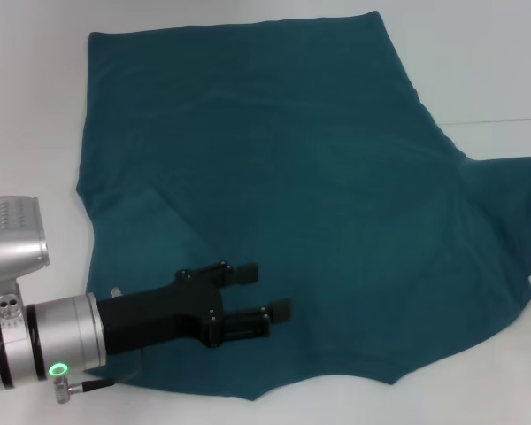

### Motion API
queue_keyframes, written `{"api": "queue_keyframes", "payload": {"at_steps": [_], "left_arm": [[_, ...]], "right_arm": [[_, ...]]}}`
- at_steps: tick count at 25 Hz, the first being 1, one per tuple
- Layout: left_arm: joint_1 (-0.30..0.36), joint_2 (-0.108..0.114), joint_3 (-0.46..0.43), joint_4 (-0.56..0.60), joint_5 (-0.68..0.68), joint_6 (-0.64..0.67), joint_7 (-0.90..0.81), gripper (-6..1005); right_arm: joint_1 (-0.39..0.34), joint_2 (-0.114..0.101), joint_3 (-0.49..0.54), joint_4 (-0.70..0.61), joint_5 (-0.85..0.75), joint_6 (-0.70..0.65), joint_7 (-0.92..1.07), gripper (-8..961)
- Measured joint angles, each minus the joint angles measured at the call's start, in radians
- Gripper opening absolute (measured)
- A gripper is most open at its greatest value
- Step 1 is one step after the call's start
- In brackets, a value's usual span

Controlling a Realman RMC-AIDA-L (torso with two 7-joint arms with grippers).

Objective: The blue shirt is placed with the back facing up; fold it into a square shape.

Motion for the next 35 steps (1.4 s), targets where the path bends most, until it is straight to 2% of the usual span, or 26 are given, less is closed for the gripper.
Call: {"api": "queue_keyframes", "payload": {"at_steps": [11, 23, 30, 35], "left_arm": [[0.000, 0.000, 0.000, 0.000, 0.000, 0.000, -0.004, 874], [0.000, -0.001, 0.000, -0.001, -0.002, 0.001, -0.004, 875], [0.000, -0.002, 0.000, -0.002, -0.002, 0.001, -0.005, 875], [0.000, -0.002, 0.000, -0.004, -0.002, 0.001, -0.005, 876]], "right_arm": [[0.032, -0.008, -0.018, 0.000, -0.005, 0.025, -0.004, 18], [0.045, 0.006, -0.050, 0.007, 0.000, -0.013, -0.046, 19], [0.061, 0.019, -0.063, 0.009, 0.000, -0.045, -0.064, 19], [0.093, 0.044, -0.087, 0.012, -0.002, -0.023, -0.064, 19]]}}
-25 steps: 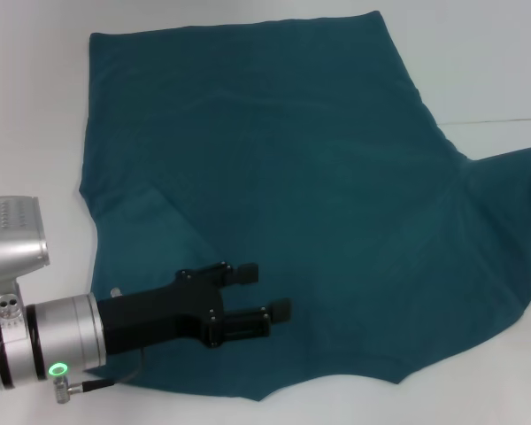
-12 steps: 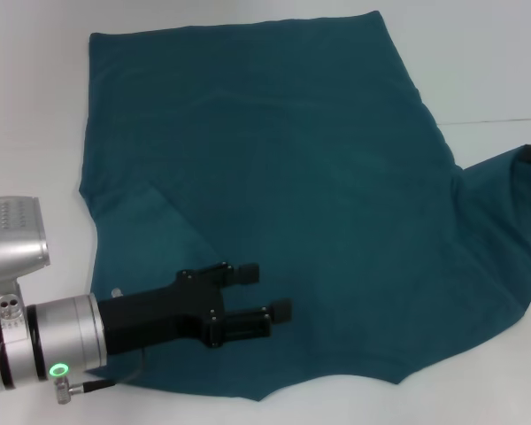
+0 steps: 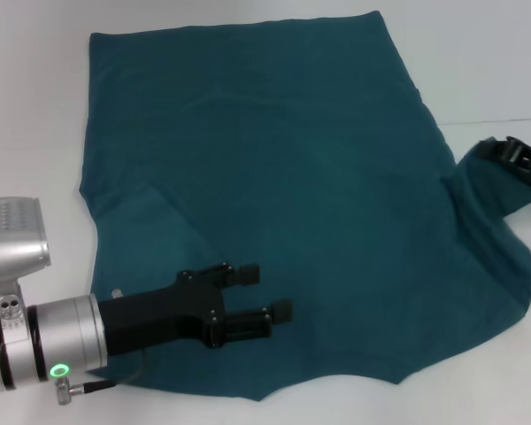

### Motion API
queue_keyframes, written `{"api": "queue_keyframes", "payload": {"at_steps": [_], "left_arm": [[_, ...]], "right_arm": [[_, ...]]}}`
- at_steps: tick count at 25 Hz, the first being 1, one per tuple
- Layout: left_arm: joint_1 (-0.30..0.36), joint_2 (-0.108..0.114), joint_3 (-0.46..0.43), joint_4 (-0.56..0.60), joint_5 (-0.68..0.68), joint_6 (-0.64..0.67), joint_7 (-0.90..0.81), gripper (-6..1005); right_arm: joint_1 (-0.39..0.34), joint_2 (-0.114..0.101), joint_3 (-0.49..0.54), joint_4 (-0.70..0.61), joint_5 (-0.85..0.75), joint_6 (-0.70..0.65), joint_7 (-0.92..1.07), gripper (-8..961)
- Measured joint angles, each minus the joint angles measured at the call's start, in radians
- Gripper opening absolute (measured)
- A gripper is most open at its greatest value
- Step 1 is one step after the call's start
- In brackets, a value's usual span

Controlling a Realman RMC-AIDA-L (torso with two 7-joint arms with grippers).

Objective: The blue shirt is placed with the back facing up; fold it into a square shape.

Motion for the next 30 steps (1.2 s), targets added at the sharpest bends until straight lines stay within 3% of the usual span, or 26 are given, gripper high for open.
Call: {"api": "queue_keyframes", "payload": {"at_steps": [11, 18, 24, 30], "left_arm": [[0.004, -0.002, -0.001, -0.001, 0.000, -0.004, 0.003, 875], [0.000, 0.001, -0.004, -0.011, 0.000, -0.006, 0.005, 875], [0.000, 0.002, -0.002, -0.012, 0.000, -0.018, 0.006, 875], [0.000, 0.001, 0.000, -0.012, 0.000, -0.019, 0.006, 875]], "right_arm": [[0.048, 0.054, -0.061, 0.003, -0.001, 0.071, 0.000, 20], [0.051, 0.070, -0.118, 0.021, 0.002, 0.024, -0.001, 20], [0.055, 0.075, -0.130, 0.016, 0.002, -0.114, 0.006, 210], [0.053, 0.073, -0.119, 0.014, 0.009, -0.124, 0.009, 490]]}}
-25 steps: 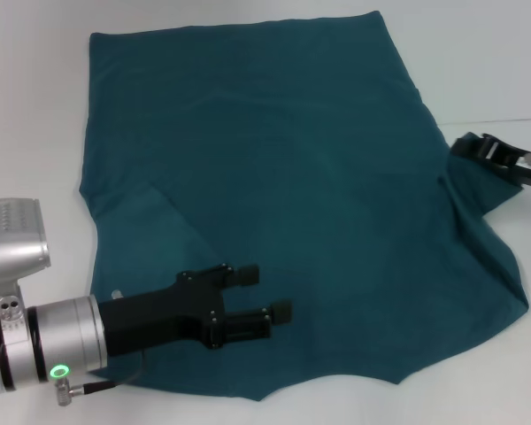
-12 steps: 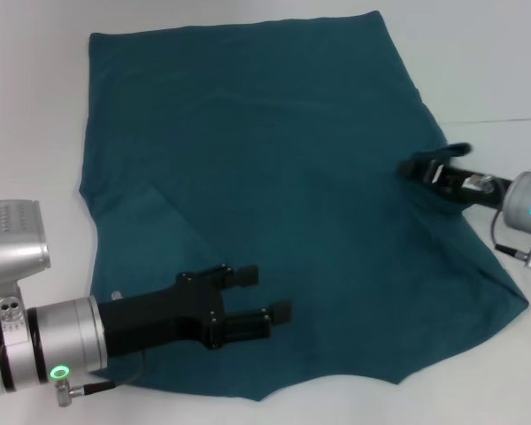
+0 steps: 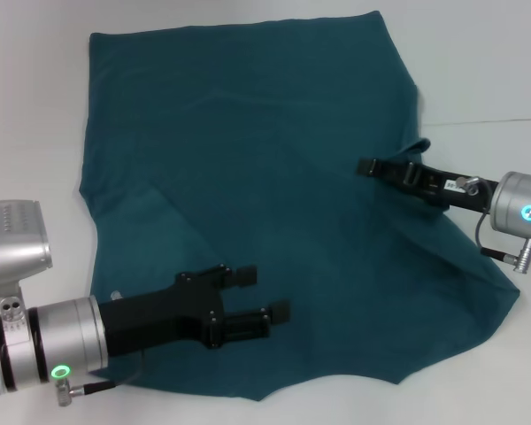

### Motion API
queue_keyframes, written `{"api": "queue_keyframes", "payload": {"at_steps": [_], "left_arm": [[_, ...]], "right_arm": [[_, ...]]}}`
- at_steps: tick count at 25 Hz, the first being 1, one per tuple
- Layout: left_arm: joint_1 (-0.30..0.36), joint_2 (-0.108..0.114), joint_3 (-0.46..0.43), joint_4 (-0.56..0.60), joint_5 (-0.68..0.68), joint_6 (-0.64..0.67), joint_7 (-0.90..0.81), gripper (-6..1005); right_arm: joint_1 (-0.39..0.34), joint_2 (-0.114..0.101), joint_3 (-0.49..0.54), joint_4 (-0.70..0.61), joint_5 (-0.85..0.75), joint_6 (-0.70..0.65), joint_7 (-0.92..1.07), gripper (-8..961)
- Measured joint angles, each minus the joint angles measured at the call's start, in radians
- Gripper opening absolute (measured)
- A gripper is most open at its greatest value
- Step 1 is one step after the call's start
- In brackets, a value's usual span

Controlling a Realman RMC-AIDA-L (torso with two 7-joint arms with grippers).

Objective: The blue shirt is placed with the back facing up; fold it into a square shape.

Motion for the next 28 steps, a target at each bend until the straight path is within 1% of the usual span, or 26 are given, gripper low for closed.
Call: {"api": "queue_keyframes", "payload": {"at_steps": [4, 10, 13, 16, 21, 24, 28], "left_arm": [[0.000, -0.001, -0.002, -0.002, 0.000, 0.000, 0.000, 875], [-0.001, -0.001, -0.001, -0.002, 0.000, 0.000, -0.001, 875], [-0.004, -0.001, 0.000, -0.002, 0.000, 0.000, -0.002, 875], [-0.005, -0.001, 0.000, -0.002, 0.000, 0.000, -0.005, 875], [-0.005, -0.001, -0.001, -0.002, 0.000, -0.002, -0.006, 876], [-0.005, -0.001, -0.005, -0.002, 0.000, 0.000, -0.007, 876], [-0.005, -0.001, -0.009, -0.002, -0.001, -0.002, -0.021, 876]], "right_arm": [[-0.024, -0.004, 0.008, -0.001, 0.043, 0.011, 0.000, 668], [-0.039, -0.011, 0.002, -0.009, 0.058, 0.008, -0.001, 671], [-0.042, -0.019, -0.002, -0.010, 0.055, 0.009, -0.001, 672], [-0.050, -0.036, -0.012, -0.009, 0.052, 0.010, 0.002, 677], [-0.075, -0.083, -0.031, -0.015, -0.003, -0.017, 0.048, 696], [-0.103, -0.105, -0.022, -0.022, -0.015, -0.059, 0.055, 707], [-0.146, -0.119, -0.012, -0.054, -0.011, -0.122, 0.056, 722]]}}
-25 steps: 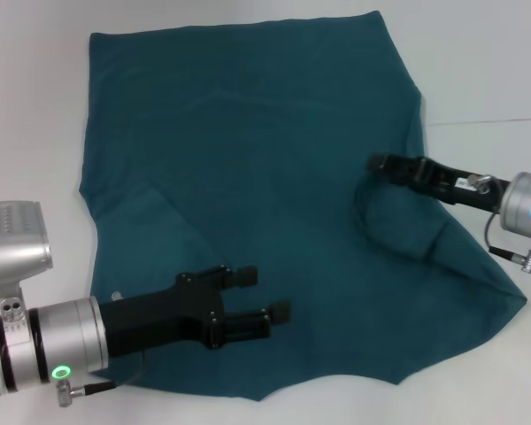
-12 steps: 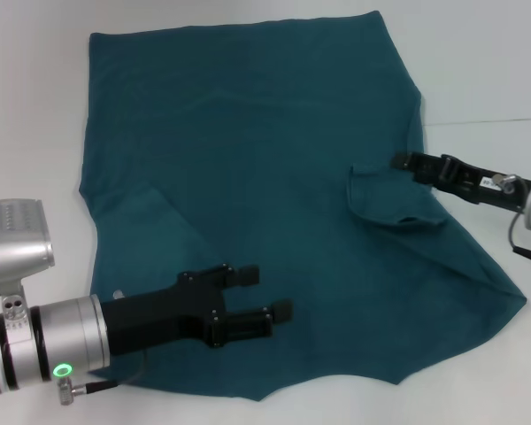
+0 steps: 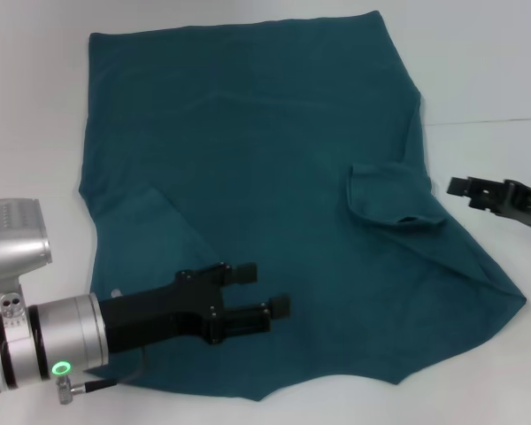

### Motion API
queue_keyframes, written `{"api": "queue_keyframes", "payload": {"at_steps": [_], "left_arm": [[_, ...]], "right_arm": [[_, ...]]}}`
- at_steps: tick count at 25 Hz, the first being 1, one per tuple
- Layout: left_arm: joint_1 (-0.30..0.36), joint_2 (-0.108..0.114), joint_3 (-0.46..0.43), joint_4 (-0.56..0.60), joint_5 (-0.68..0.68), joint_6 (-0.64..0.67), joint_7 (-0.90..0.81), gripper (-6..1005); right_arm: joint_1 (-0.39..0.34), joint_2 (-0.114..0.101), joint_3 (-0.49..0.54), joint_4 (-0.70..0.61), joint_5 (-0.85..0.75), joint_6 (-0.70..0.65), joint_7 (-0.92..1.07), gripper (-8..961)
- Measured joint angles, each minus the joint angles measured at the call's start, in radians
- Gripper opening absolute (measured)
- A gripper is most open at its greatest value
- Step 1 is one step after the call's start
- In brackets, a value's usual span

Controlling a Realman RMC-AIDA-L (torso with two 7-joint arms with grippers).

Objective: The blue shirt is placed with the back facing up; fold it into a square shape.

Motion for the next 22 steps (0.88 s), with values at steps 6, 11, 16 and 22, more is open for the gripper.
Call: {"api": "queue_keyframes", "payload": {"at_steps": [6, 11, 16, 22], "left_arm": [[0.011, 0.002, -0.045, 0.000, -0.009, -0.006, -0.021, 876], [0.039, 0.005, -0.131, 0.010, -0.014, -0.030, -0.051, 876], [0.079, 0.015, -0.167, 0.060, -0.002, -0.048, -0.124, 876], [0.134, 0.023, -0.171, 0.136, 0.004, -0.061, -0.244, 876]], "right_arm": [[-0.046, -0.004, 0.010, -0.046, 0.002, -0.116, -0.018, 745], [-0.057, 0.004, 0.043, -0.049, 0.009, -0.203, -0.063, 764], [-0.056, 0.006, 0.055, -0.042, 0.009, -0.244, -0.078, 783], [-0.043, 0.001, 0.056, -0.040, 0.007, -0.266, -0.059, 806]]}}
